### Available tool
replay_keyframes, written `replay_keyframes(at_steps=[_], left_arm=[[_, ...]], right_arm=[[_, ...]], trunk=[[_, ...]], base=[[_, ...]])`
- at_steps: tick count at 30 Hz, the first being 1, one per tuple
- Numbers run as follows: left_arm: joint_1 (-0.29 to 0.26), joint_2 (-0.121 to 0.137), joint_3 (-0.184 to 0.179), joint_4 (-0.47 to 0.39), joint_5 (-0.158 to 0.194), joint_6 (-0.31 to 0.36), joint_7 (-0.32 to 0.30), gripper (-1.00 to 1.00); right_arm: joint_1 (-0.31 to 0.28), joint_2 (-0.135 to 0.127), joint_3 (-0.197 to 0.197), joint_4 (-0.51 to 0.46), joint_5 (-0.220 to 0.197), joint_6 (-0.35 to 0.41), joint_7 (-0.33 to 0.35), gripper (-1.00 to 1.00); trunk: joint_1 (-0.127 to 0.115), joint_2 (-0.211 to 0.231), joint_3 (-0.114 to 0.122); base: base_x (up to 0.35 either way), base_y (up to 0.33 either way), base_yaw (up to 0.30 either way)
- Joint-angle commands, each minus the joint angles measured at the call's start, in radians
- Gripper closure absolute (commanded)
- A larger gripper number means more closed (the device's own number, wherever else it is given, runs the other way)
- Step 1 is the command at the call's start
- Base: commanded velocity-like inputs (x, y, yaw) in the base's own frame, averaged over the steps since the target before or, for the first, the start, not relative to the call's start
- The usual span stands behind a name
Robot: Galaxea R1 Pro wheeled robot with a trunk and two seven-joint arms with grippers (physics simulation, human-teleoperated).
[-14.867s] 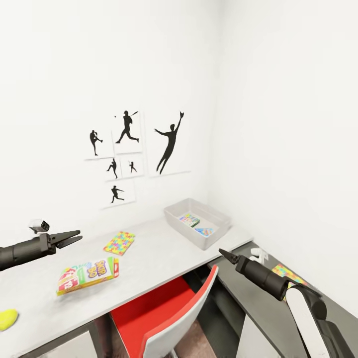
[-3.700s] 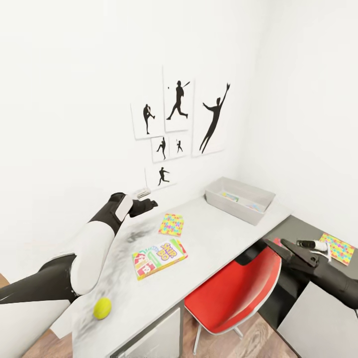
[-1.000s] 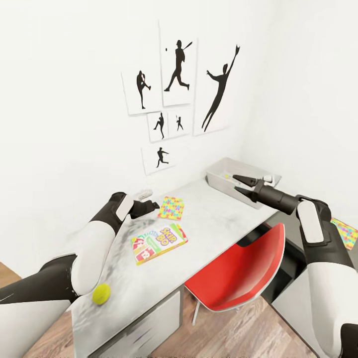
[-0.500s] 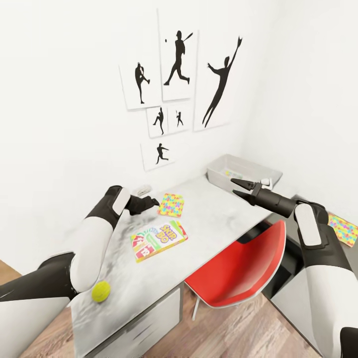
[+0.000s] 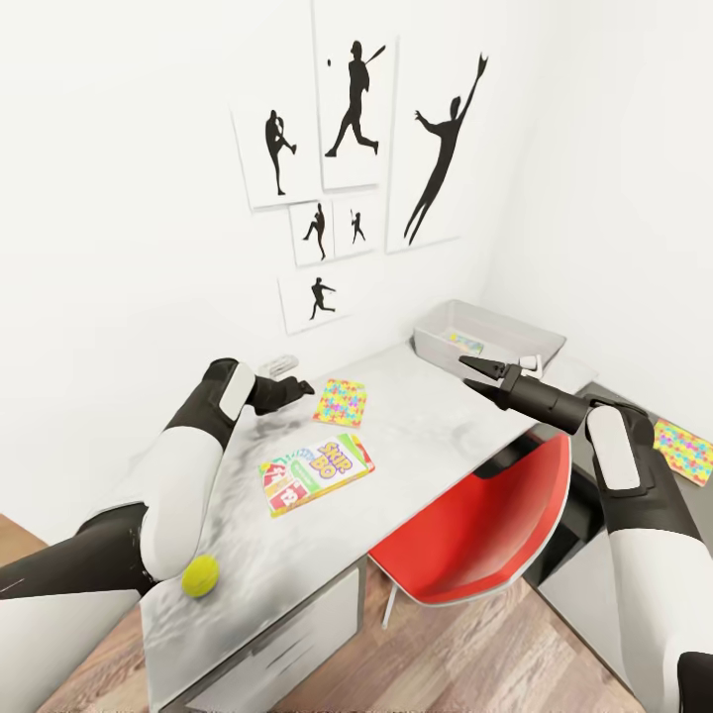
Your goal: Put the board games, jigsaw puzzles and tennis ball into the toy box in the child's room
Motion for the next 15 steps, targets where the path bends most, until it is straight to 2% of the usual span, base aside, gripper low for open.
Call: replay_keyframes(at_steps=[1, 15], left_arm=[[-0.001, -0.002, 0.006, -0.001, 0.007, 0.004, 0.005, -1.00], [-0.001, -0.002, 0.005, -0.001, 0.008, -0.007, 0.004, -1.00]], right_arm=[[-0.001, 0.000, -0.001, 0.000, 0.006, 0.005, 0.007, -1.00], [-0.001, 0.000, -0.001, 0.000, 0.010, 0.005, 0.007, -1.00]], trunk=[[0.001, -0.002, -0.004], [0.001, -0.002, -0.027]], base=[[0.000, 0.000, 0.000], [0.000, 0.000, 0.000]])
